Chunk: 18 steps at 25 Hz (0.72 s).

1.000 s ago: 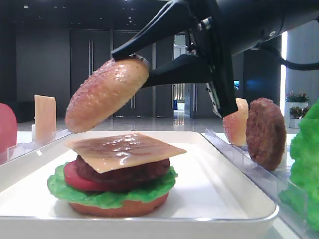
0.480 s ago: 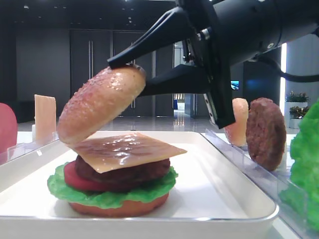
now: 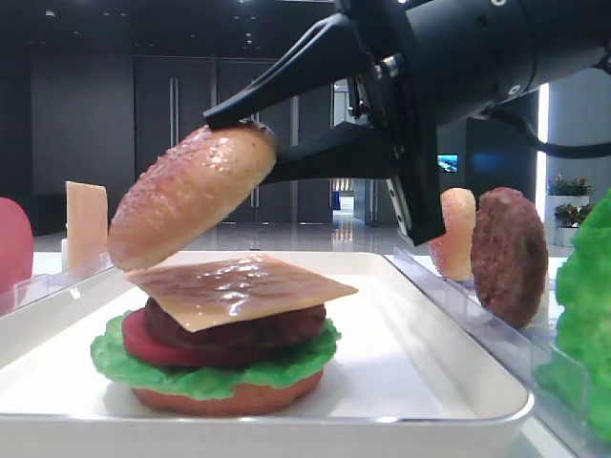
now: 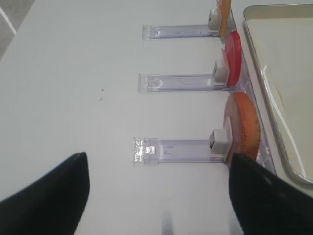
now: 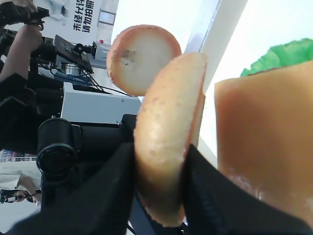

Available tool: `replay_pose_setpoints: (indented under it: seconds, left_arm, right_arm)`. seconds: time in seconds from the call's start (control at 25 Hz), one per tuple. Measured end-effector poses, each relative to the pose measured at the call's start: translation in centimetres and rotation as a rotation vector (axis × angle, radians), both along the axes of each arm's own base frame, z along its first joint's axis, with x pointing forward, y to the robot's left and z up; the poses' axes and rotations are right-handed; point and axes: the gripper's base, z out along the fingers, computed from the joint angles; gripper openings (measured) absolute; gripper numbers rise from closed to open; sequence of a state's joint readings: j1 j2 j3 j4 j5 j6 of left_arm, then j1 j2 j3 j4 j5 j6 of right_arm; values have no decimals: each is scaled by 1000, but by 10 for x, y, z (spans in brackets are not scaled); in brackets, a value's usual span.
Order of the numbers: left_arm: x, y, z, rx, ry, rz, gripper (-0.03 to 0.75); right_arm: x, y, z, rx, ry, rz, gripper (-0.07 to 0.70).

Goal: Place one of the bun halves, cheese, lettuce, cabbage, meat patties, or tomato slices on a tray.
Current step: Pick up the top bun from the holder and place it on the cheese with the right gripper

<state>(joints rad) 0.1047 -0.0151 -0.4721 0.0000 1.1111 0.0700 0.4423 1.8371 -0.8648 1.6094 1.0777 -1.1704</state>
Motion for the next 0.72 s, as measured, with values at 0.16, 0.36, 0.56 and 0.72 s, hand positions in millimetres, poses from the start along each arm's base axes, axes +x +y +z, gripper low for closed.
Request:
replay_pose_setpoints:
  seconds: [0.16, 0.36, 0.56, 0.72]
  left_arm:
    - [0, 0, 0, 0, 0, 0, 692]
    - [0, 0, 0, 0, 0, 0, 692]
    - [0, 0, 0, 0, 0, 0, 692]
    - [0, 0, 0, 0, 0, 0, 692]
  right_arm:
    - [0, 0, -1, -6, -3, -4, 214]
    - [1, -1, -2, -19, -9, -13, 214]
    - [1, -1, -2, -24, -12, -8, 214]
    - [0, -1, -3, -31, -16, 2, 214]
